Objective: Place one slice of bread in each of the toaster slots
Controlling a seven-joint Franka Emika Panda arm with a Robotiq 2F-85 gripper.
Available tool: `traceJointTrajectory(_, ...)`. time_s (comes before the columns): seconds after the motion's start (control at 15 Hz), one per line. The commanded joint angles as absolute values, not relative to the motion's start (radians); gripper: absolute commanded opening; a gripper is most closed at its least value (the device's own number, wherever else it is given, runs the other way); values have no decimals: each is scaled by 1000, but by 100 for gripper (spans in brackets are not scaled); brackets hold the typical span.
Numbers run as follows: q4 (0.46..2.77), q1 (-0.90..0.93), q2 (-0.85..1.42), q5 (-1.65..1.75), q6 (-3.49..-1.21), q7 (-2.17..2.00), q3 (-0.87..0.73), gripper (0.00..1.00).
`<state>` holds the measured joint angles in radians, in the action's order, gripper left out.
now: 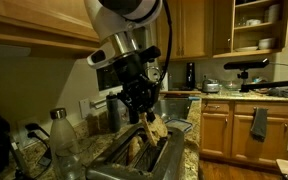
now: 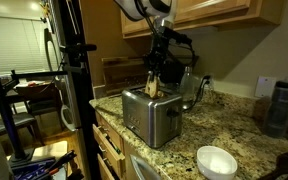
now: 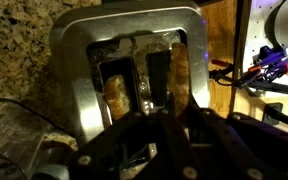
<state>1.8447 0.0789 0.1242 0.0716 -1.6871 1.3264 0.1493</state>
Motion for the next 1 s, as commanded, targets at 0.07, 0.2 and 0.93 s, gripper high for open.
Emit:
traceJointTrajectory(0.07, 1865, 93, 118, 117, -1740, 1325, 148, 8)
traceJointTrajectory(0.2, 1863, 95, 124, 118, -1749, 1328, 151, 8)
traceJointTrajectory(0.93, 1826, 97, 160, 82, -1743, 1333, 160, 8)
